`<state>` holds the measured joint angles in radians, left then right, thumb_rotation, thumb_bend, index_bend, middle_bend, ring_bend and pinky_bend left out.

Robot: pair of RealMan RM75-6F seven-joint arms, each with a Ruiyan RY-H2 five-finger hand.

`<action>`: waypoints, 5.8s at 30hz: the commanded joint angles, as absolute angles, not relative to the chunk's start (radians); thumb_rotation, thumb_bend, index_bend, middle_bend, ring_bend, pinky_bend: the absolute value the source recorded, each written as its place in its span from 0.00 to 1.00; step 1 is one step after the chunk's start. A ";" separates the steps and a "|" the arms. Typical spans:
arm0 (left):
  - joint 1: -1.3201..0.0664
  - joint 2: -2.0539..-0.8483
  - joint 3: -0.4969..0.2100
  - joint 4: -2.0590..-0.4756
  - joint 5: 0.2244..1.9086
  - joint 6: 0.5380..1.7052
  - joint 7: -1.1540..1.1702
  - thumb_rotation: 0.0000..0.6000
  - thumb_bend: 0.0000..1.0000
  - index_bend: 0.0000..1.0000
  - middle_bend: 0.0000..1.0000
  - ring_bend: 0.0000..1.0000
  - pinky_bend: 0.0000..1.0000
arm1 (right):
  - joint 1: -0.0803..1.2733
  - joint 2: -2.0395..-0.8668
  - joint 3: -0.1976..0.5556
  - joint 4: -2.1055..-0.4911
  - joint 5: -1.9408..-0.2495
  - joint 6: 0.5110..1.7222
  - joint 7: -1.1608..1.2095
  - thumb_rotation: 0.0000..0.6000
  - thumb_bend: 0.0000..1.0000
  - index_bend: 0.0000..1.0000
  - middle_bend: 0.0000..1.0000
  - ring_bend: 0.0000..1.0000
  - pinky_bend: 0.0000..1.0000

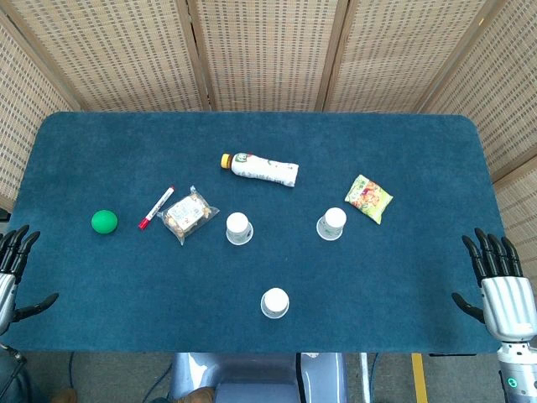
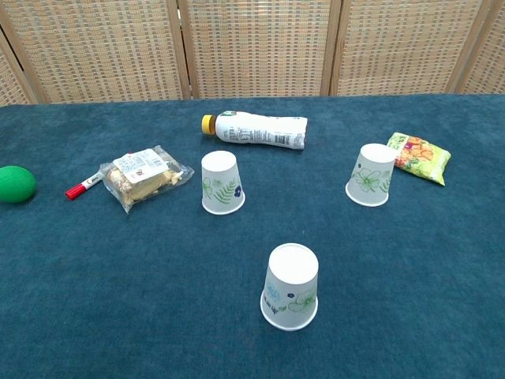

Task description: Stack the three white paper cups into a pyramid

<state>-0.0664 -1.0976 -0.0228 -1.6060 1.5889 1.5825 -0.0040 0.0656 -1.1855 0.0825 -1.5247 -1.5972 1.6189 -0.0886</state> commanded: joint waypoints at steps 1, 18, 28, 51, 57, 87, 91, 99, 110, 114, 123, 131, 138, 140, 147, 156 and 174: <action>-0.071 -1.104 -0.025 -1.596 1.592 1.582 -0.015 1.00 0.00 0.00 0.00 0.00 0.00 | 0.066 -1.185 0.081 -1.526 -1.599 1.618 -0.088 1.00 0.00 0.00 0.00 0.00 0.00; -0.102 -1.129 -0.053 -1.595 1.524 1.511 0.047 1.00 0.00 0.00 0.00 0.00 0.00 | 0.451 -1.110 0.239 -1.556 -1.438 1.058 0.100 1.00 0.00 0.03 0.00 0.00 0.00; -0.138 -1.143 -0.090 -1.592 1.412 1.421 0.087 1.00 0.00 0.00 0.00 0.00 0.00 | 0.695 -1.298 0.286 -1.417 -1.232 0.771 -0.017 1.00 0.03 0.09 0.11 0.07 0.21; -0.161 -1.144 -0.090 -1.604 1.369 1.373 0.115 1.00 0.00 0.00 0.00 0.00 0.00 | 0.816 -1.514 0.253 -1.211 -1.011 0.732 -0.177 1.00 0.27 0.34 0.43 0.39 0.39; -0.162 -1.145 -0.087 -1.608 1.370 1.374 0.124 1.00 0.00 0.00 0.00 0.00 0.00 | 0.813 -1.528 0.255 -1.198 -1.006 0.753 -0.163 1.00 0.37 0.50 0.59 0.55 0.47; -0.138 -1.119 -0.038 -1.648 1.483 1.437 0.095 1.00 0.00 0.00 0.00 0.00 0.00 | 0.531 -1.161 -0.045 -1.690 -1.659 1.062 0.098 1.00 0.41 0.52 0.60 0.56 0.47; -0.138 -1.117 -0.036 -1.648 1.483 1.433 0.093 1.00 0.00 0.00 0.00 0.00 0.00 | 0.537 -1.204 -0.058 -1.669 -1.686 1.055 0.095 1.00 0.41 0.52 0.60 0.56 0.47; -0.139 -1.114 -0.040 -1.645 1.472 1.426 0.086 1.00 0.00 0.00 0.00 0.00 0.00 | 0.554 -1.278 -0.046 -1.620 -1.686 1.043 0.077 1.00 0.40 0.52 0.60 0.56 0.47; -0.141 -1.110 -0.042 -1.647 1.465 1.420 0.082 1.00 0.00 0.00 0.00 0.00 0.00 | 0.571 -1.341 -0.036 -1.588 -1.679 1.034 0.052 1.00 0.41 0.52 0.60 0.56 0.47; -0.142 -1.110 -0.041 -1.648 1.465 1.418 0.084 1.00 0.00 0.00 0.00 0.00 0.00 | 0.577 -1.362 -0.031 -1.578 -1.680 1.034 0.040 1.00 0.35 0.50 0.58 0.54 0.47; -0.146 -1.105 -0.039 -1.646 1.461 1.406 0.078 1.00 0.00 0.00 0.00 0.00 0.00 | 0.573 -1.316 -0.053 -1.635 -1.672 1.022 -0.016 1.00 0.00 0.00 0.00 0.04 0.16; -0.144 -1.102 -0.042 -1.646 1.458 1.410 0.071 1.00 0.00 0.00 0.00 0.00 0.00 | 0.515 -1.228 -0.059 -1.674 -1.738 1.184 -0.023 1.00 0.00 0.00 0.00 0.03 0.09; -0.163 -1.129 -0.044 -1.616 1.492 1.406 0.069 1.00 0.00 0.00 0.00 0.00 0.00 | 0.370 -1.203 0.008 -1.354 -1.698 1.501 0.061 1.00 0.00 0.00 0.00 0.00 0.00; -0.178 -1.141 -0.050 -1.601 1.498 1.395 0.075 1.00 0.00 0.00 0.00 0.00 0.00 | 0.350 -1.230 0.017 -1.281 -1.682 1.532 0.079 1.00 0.00 0.00 0.00 0.00 0.00; -0.379 -1.178 -0.138 -1.571 1.575 1.247 0.105 1.00 0.00 0.00 0.00 0.00 0.00 | 0.242 -1.242 0.014 -1.353 -1.559 1.544 0.059 1.00 0.00 0.00 0.00 0.00 0.00; -0.676 -1.282 -0.238 -1.503 1.479 0.901 0.197 1.00 0.00 0.07 0.00 0.00 0.02 | 0.210 -1.208 0.019 -1.458 -1.547 1.542 -0.053 1.00 0.00 0.00 0.00 0.00 0.00; -0.987 -1.535 -0.262 -1.265 1.221 0.616 0.373 1.00 0.00 0.20 0.10 0.18 0.26 | 0.201 -1.198 0.053 -1.438 -1.508 1.487 -0.018 1.00 0.00 0.03 0.00 0.00 0.00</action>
<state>-0.9733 -1.5233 -0.2707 -1.2748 1.2372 0.6297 0.3616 0.2018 -1.1985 0.0516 -1.4389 -1.5090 1.4867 -0.0185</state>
